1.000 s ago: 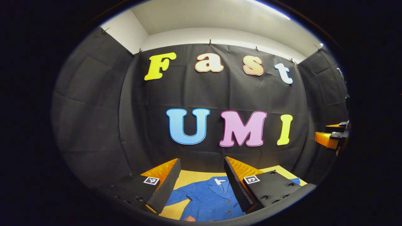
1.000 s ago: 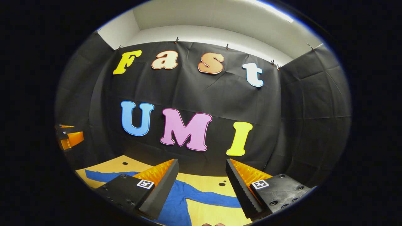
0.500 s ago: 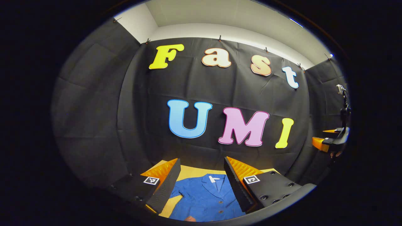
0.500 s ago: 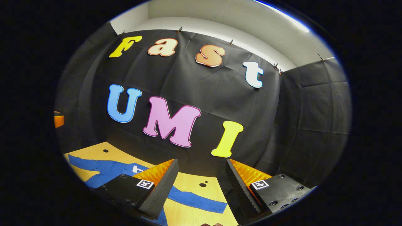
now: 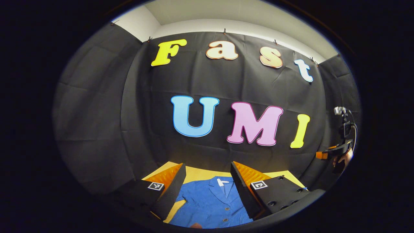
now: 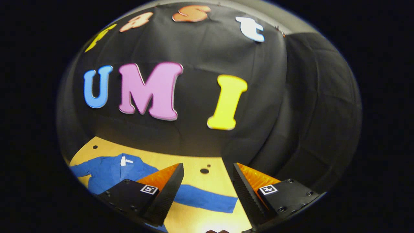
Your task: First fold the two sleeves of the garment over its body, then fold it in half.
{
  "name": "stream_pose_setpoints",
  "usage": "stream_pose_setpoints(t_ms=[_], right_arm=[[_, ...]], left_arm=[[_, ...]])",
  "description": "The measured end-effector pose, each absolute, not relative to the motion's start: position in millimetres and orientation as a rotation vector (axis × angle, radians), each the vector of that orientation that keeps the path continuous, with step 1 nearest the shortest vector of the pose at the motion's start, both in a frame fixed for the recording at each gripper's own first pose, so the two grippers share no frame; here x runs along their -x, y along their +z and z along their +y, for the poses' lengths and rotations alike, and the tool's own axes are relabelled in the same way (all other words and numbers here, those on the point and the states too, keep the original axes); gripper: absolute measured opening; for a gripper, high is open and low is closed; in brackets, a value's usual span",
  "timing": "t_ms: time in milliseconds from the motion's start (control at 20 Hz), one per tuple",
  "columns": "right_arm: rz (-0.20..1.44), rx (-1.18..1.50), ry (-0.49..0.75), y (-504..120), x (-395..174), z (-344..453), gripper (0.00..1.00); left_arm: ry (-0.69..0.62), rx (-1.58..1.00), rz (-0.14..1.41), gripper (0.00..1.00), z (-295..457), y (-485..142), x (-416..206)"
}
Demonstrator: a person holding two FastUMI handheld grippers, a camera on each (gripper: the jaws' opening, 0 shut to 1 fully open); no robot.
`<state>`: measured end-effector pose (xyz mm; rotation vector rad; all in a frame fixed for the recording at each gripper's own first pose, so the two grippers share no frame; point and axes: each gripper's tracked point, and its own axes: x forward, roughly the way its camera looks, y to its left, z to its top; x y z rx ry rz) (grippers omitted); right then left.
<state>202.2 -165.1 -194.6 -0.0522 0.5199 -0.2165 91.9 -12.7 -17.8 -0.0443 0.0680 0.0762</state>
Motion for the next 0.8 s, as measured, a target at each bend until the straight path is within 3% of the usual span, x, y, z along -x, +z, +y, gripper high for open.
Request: stream_pose_setpoints(t_ms=[300, 800], right_arm=[[0.963, -0.064, -0.275, -381.4, -194.8, -237.3, 0.98], [1.382, -0.321, -0.483, -534.0, -154.8, -297.8, 0.98]], left_arm=[[0.19, 0.005, 0.233, 0.8, -23.8, -64.1, -135.9], [0.169, -0.013, 0.353, 0.8, -80.8, -92.8, -170.2]])
